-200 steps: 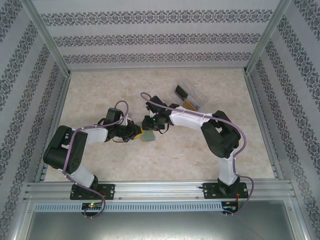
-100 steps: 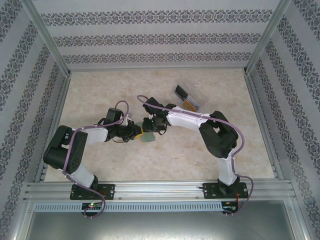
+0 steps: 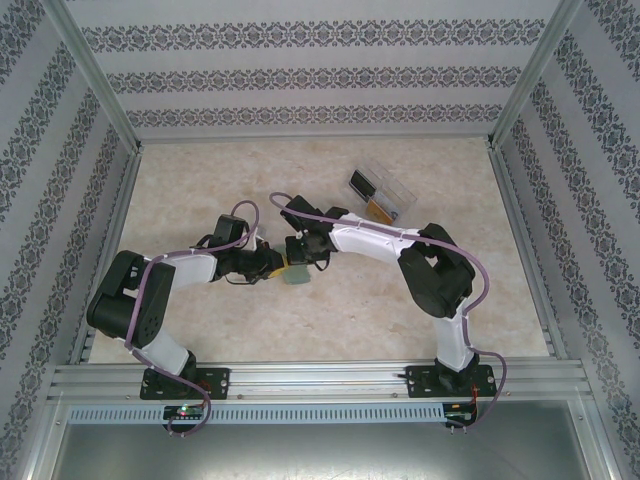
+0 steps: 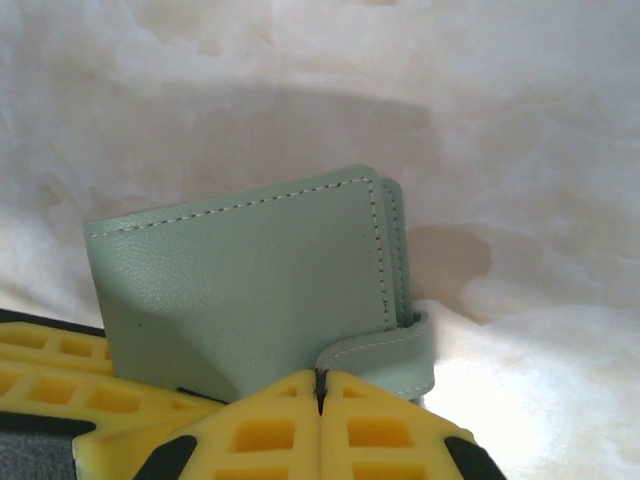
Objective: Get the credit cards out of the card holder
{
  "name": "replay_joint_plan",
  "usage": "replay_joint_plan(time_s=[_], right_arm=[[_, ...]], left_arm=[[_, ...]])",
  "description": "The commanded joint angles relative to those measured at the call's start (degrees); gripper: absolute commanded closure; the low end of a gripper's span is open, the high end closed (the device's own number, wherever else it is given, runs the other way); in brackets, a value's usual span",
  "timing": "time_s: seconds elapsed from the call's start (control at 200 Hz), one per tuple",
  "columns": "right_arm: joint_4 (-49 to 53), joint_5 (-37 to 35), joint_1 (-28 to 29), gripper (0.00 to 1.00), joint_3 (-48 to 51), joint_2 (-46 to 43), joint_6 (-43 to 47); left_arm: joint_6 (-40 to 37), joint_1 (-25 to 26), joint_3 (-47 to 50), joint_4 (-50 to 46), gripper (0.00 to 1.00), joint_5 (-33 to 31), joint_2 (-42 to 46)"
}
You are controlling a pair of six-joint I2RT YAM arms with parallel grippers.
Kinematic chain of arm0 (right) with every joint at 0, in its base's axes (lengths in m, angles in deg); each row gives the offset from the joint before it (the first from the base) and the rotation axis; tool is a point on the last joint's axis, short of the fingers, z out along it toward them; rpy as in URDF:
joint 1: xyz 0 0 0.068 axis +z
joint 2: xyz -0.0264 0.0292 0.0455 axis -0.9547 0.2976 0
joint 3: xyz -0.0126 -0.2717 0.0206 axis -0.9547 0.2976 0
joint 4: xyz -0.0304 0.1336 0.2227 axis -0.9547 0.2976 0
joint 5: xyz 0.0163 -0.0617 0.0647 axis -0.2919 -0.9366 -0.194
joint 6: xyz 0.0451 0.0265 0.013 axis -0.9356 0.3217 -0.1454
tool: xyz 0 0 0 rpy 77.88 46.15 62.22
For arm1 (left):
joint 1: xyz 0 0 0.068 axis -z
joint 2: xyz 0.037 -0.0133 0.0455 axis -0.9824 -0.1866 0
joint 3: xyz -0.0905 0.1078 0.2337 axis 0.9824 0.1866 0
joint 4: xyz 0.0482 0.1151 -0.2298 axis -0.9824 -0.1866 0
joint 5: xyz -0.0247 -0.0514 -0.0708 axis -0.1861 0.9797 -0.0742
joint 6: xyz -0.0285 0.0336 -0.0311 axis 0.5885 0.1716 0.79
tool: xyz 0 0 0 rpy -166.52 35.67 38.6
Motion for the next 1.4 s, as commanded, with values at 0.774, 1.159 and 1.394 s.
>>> replay_joint_plan(time_s=[0.774, 1.159, 1.394], right_arm=[[-0.31, -2.12, -2.63, 0.72, 1.36, 0.47, -0.91], [-1.80, -1.48, -2.75, 0.87, 2.15, 0.88, -1.63], [-2.32, -8.08, -3.05, 0.96, 2.58, -6.05, 1.46]], left_arm=[[-7.75, -0.30, -10.42, -18.55, 0.08, -23.15, 5.68], [-10.85, -2.04, -11.19, -23.74, 0.01, -30.12, 7.79], [-12.53, -4.82, -12.01, -27.51, 0.01, -31.41, 10.71]])
